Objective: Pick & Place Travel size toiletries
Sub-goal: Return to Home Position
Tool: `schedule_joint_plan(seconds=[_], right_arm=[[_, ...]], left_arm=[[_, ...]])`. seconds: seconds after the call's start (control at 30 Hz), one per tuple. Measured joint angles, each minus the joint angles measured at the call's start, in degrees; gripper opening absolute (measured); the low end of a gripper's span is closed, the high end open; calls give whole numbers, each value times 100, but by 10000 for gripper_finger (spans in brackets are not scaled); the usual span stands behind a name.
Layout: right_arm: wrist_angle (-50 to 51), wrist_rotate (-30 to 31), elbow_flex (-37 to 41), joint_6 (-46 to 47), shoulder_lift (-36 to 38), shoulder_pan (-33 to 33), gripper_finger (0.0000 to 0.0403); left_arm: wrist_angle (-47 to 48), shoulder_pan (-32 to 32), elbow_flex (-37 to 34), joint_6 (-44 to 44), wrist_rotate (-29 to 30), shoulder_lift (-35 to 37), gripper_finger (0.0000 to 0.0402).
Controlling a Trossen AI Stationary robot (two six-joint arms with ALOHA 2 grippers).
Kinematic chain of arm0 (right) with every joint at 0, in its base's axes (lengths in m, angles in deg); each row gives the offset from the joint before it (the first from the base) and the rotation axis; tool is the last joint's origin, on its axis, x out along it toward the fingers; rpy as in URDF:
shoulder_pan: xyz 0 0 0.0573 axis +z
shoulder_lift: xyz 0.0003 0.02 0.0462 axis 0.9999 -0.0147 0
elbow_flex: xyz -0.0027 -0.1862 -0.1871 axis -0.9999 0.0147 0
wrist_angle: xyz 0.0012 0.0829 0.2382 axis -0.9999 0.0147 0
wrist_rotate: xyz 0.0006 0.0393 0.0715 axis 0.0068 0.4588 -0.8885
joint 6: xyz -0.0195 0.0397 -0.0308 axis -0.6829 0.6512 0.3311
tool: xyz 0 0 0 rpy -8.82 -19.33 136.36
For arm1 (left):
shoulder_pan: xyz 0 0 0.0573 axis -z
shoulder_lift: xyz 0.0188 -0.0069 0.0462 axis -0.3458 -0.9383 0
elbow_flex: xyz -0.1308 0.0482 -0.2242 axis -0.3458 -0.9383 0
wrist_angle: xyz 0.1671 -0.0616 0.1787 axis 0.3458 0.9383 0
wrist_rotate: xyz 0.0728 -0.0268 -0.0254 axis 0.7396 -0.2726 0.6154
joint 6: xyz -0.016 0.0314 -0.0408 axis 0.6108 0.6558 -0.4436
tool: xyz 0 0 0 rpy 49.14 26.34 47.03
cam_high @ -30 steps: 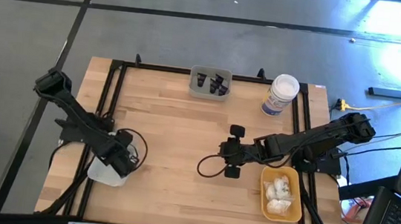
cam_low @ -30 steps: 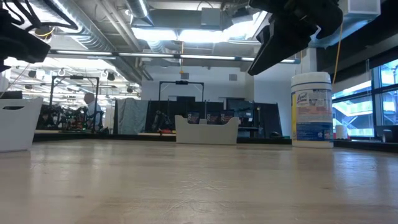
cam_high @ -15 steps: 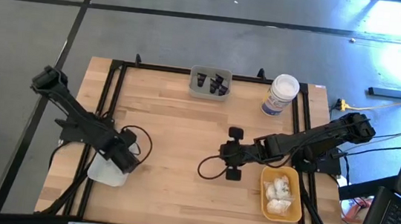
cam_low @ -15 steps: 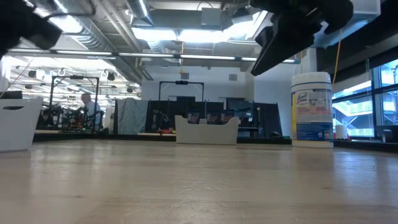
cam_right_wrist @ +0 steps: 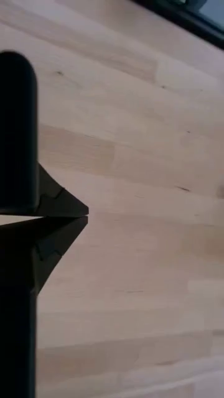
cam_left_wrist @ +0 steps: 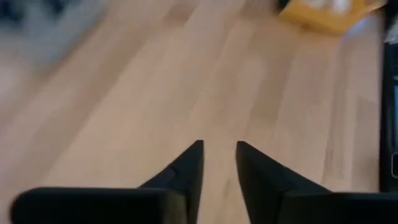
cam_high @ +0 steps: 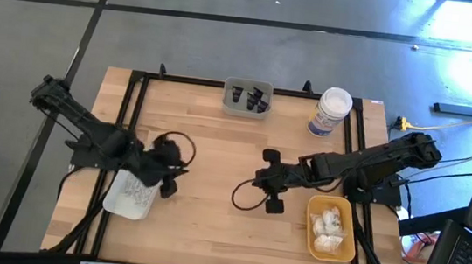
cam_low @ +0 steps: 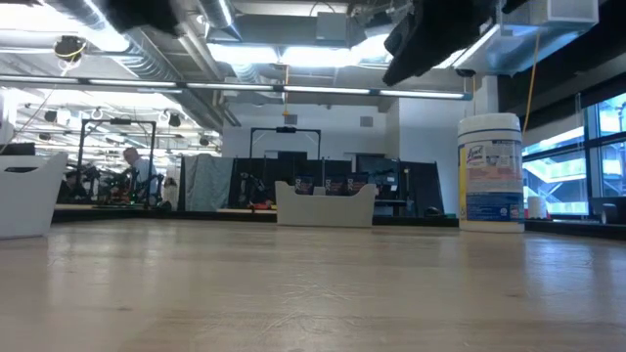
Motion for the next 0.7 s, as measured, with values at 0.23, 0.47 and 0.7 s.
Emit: schedule_joint_plan(seconds=[0.23,0.47,0.7], right_arm=[[-308,-283,222,-138,16,-345,3],[-1065,-510,1116,-120,589,-649,1],[-2394,-522,2580,-168,2013,-855,1]], left_arm=[[-2875,-865,-657,3291,-710,-1,9],[-4927,-1744,-1937,4351,-1596,64,3],[-6548,-2436,-3209,5037,-1802,526,2]])
